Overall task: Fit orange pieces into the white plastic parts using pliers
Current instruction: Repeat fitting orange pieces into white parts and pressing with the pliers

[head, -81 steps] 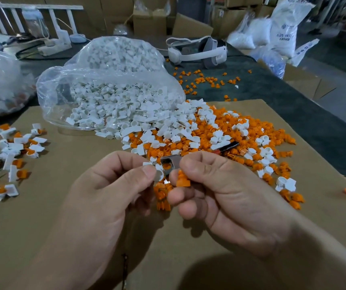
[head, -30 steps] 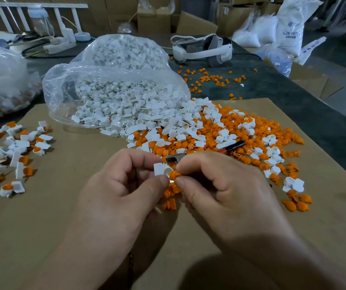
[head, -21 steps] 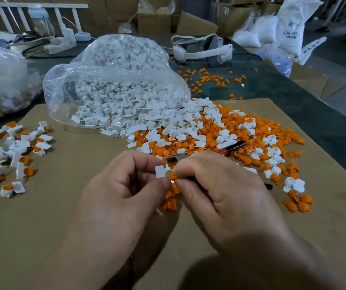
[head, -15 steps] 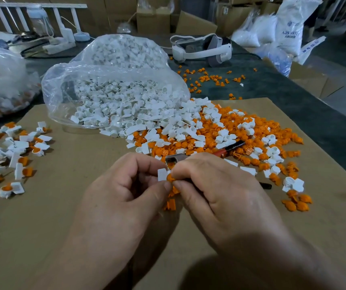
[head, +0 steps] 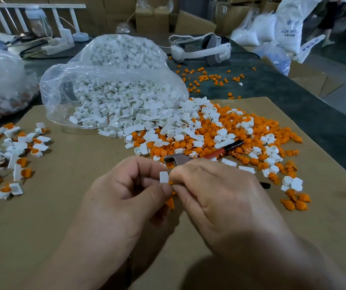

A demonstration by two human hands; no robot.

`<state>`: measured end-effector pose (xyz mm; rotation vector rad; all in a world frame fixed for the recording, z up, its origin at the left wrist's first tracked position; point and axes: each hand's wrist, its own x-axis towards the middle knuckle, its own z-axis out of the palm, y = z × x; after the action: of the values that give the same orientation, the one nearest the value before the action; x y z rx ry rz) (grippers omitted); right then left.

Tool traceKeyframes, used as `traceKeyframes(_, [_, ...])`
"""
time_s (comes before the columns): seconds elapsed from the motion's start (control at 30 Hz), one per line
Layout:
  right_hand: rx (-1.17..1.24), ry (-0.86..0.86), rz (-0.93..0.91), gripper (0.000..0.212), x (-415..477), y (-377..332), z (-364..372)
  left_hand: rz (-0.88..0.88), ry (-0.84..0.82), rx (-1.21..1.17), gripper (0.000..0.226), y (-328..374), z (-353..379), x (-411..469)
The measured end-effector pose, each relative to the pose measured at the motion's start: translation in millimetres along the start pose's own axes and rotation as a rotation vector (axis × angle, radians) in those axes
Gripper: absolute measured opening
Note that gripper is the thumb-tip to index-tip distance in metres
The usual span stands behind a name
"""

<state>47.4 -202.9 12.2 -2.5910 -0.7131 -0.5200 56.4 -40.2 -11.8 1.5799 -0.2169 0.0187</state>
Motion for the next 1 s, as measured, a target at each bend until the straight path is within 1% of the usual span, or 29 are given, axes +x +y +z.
traceKeyframes(0.1, [0.031, 0.010, 0.012, 0.011, 0.4, -0.9, 0.5, 0.006, 0.044, 0.004, 0.028, -0.3, 3.1, -0.3])
traceKeyframes(0.2, [0.060, -0.013, 0.015, 0.019, -0.4, -0.8, -6.5, 0.001, 0.073, 0.011, 0.022, -0.7, 3.3, 1.5])
traceKeyframes(0.3, [-0.055, 0.054, 0.072, 0.038, -1.0, 12.1, -16.6, -0.009, 0.115, 0.037, 0.021, 1.2, -2.8, 4.8])
traceKeyframes(0.33, [-0.112, 0.039, 0.120, 0.046, -0.3, 20.0, -20.8, -0.019, 0.127, 0.040, 0.021, 1.7, -5.6, 6.2])
traceKeyframes(0.37, [-0.176, -0.039, 0.182, 0.056, 1.0, 27.8, -25.2, -0.025, 0.131, 0.034, 0.020, 1.9, -8.3, 7.5])
traceKeyframes(0.43, [-0.253, -0.264, 0.291, 0.070, 0.9, 43.6, -29.0, -0.027, 0.143, 0.007, 0.016, 1.2, -12.9, 10.2])
traceKeyframes(0.5, [-0.274, -0.415, 0.307, 0.077, -1.8, 55.6, -25.2, -0.033, 0.157, -0.009, 0.015, 0.0, -15.1, 11.9])
traceKeyframes(0.57, [-0.277, -0.473, 0.288, 0.077, -2.7, 60.7, -20.0, -0.039, 0.139, -0.014, 0.016, -0.6, -15.3, 11.6])
traceKeyframes(0.67, [-0.306, -0.449, 0.259, 0.073, 0.5, 61.3, -20.6, -0.041, 0.093, 0.032, 0.026, 0.9, -14.0, 9.5])
traceKeyframes(0.73, [-0.322, -0.437, 0.239, 0.073, 2.2, 61.0, -22.9, -0.040, 0.095, 0.036, 0.024, 0.8, -13.1, 9.4])
traceKeyframes(0.8, [-0.313, -0.446, 0.219, 0.073, 3.6, 61.3, -22.5, -0.050, 0.108, 0.006, 0.016, 0.2, -12.9, 10.3])
traceKeyframes(0.87, [-0.290, -0.468, 0.203, 0.073, 4.4, 63.6, -22.1, -0.058, 0.106, 0.009, 0.016, -1.2, -12.8, 10.8])
traceKeyframes(1.0, [-0.237, -0.503, 0.233, 0.083, 3.2, 72.7, -29.3, -0.055, 0.106, 0.028, 0.016, -2.1, -12.2, 10.8])
